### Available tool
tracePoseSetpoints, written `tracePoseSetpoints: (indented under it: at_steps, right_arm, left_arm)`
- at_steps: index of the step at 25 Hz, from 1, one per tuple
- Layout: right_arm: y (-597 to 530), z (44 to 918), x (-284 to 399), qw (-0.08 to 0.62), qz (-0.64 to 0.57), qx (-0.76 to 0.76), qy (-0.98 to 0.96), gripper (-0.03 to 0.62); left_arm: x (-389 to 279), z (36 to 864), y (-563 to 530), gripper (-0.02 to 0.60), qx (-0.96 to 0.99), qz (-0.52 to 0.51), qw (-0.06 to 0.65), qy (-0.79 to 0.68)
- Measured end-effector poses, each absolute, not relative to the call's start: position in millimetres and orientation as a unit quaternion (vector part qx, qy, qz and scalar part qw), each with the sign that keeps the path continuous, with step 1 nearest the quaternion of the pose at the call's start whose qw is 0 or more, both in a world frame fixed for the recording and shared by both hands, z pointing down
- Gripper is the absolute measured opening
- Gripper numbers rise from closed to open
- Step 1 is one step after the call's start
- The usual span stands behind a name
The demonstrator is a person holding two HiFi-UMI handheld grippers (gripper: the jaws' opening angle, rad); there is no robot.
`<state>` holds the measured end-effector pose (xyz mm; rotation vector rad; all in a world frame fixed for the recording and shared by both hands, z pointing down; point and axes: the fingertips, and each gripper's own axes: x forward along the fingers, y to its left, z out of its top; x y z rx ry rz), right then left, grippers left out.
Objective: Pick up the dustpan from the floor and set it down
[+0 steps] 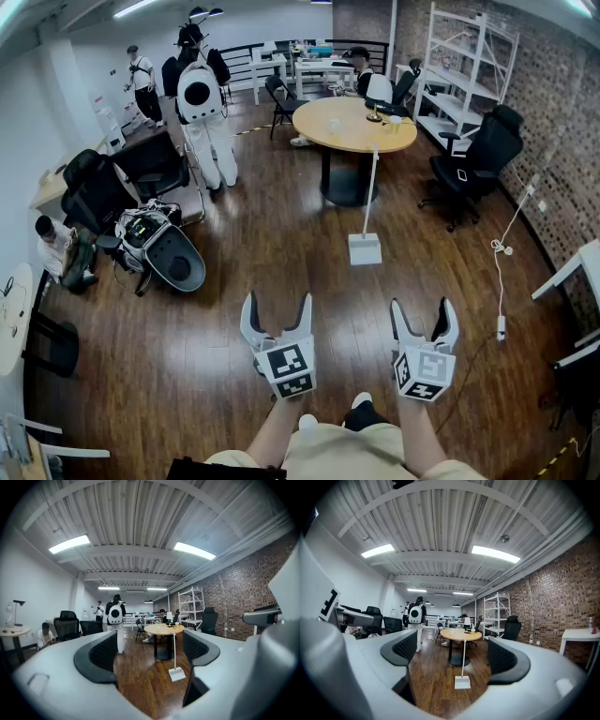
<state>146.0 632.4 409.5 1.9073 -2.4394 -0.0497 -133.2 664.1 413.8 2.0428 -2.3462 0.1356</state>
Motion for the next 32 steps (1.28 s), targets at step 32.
tracePoseSetpoints:
  at_steps: [32]
  right_arm:
    - [383, 455, 218, 0.004, 0.059, 0.579, -0.813, 0.443]
  left_arm:
    - [-21, 444, 411, 0.381, 0.698, 0.078, 0.003, -0.712]
